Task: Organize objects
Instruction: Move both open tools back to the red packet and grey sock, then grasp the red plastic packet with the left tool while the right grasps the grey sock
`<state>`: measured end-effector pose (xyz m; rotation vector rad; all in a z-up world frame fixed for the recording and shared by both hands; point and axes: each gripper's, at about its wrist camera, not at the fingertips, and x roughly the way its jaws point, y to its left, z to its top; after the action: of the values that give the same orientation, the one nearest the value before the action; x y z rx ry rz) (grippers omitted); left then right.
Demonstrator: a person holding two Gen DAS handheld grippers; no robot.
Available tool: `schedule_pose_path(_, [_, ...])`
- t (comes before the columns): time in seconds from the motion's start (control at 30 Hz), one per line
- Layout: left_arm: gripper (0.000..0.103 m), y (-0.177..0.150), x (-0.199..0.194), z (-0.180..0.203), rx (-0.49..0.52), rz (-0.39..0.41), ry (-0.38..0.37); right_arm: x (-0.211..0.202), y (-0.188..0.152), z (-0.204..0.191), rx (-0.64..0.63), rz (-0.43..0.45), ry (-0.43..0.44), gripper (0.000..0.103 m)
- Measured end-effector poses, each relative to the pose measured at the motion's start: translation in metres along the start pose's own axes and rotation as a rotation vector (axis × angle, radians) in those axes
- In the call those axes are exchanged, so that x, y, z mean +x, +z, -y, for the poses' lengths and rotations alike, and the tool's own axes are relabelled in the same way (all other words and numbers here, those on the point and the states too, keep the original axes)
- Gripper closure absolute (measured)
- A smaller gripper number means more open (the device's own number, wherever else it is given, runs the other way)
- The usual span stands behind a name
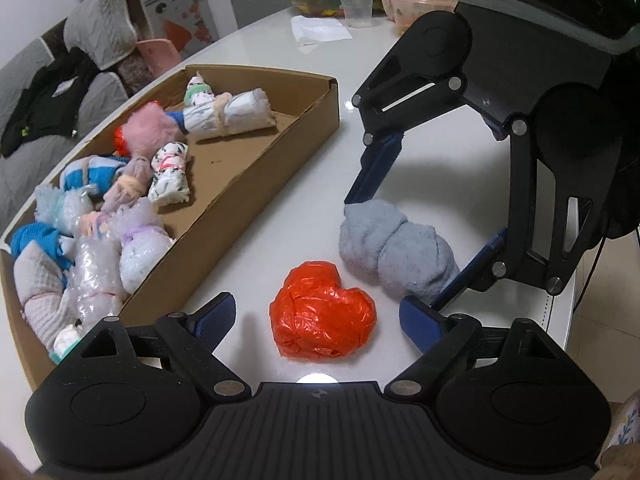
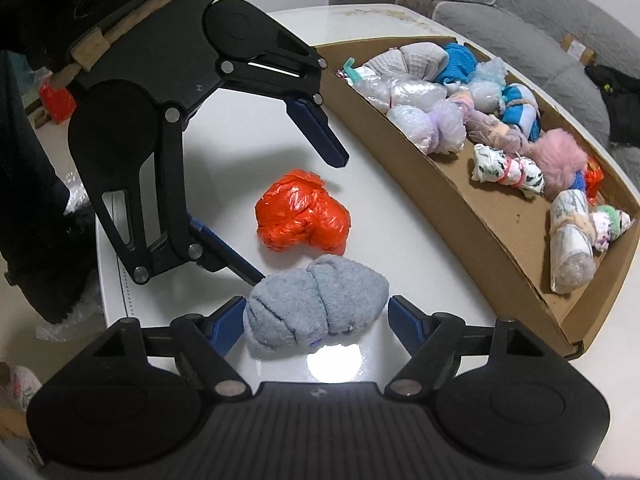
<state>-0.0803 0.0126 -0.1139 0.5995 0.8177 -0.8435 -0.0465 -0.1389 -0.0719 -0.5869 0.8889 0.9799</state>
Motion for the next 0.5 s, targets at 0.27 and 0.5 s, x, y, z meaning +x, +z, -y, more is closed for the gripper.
schedule_pose_path(0.27, [0.020,-0.0032,0.0031,-0.0067,-0.017,0.014,-0.024,0.0043,-0.0007,0.0044,0.001,0.002,0.003,0.026])
schedule_pose_path(0.5, [0.045,-0.0044,-0.0008,-0.0041,-0.033,0.027,-0.027,0.0038,0.0014,0.0062,0.013,0.009,0.010,0.039])
